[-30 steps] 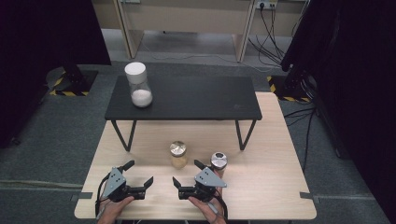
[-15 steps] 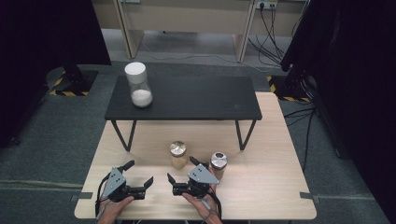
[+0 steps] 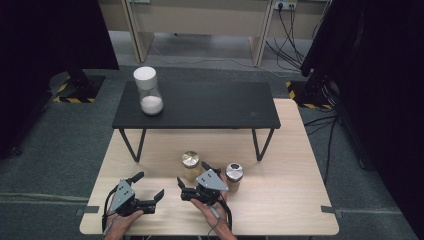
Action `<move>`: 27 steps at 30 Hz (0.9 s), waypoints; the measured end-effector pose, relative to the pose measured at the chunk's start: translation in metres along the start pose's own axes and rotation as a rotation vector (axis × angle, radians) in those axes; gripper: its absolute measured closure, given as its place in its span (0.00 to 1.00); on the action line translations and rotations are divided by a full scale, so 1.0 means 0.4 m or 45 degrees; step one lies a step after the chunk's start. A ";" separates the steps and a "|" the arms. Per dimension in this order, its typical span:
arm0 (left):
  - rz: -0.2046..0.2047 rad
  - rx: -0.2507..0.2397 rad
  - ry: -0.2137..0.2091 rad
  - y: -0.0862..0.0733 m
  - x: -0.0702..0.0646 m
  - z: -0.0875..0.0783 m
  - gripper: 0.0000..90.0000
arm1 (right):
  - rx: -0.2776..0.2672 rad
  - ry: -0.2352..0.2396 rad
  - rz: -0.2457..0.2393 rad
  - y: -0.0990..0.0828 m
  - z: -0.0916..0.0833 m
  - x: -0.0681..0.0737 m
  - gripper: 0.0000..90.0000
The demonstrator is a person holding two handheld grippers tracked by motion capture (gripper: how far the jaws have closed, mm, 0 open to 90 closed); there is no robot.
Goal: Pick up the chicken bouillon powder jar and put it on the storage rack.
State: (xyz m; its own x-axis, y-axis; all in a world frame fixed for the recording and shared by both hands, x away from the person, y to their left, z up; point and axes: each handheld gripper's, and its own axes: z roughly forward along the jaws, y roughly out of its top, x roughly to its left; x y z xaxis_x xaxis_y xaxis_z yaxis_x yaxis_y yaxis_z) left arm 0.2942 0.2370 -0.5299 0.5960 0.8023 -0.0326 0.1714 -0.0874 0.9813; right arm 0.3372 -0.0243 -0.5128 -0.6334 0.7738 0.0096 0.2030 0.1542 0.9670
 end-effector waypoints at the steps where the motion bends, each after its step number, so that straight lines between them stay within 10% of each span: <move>1: 0.000 0.000 0.000 0.000 0.000 0.000 0.02 | 0.000 0.000 0.000 0.000 0.000 0.000 0.05; 27: 0.008 0.000 -0.001 0.000 -0.001 0.000 0.02 | 0.090 -0.135 0.031 -0.011 0.078 -0.013 0.19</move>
State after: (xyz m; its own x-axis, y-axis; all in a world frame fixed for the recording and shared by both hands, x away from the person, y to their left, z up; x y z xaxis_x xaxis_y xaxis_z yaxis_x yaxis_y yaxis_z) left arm 0.2938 0.2365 -0.5299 0.5976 0.8014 -0.0263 0.1674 -0.0927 0.9815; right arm 0.3630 -0.0097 -0.5253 -0.5460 0.8378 0.0024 0.2717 0.1744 0.9465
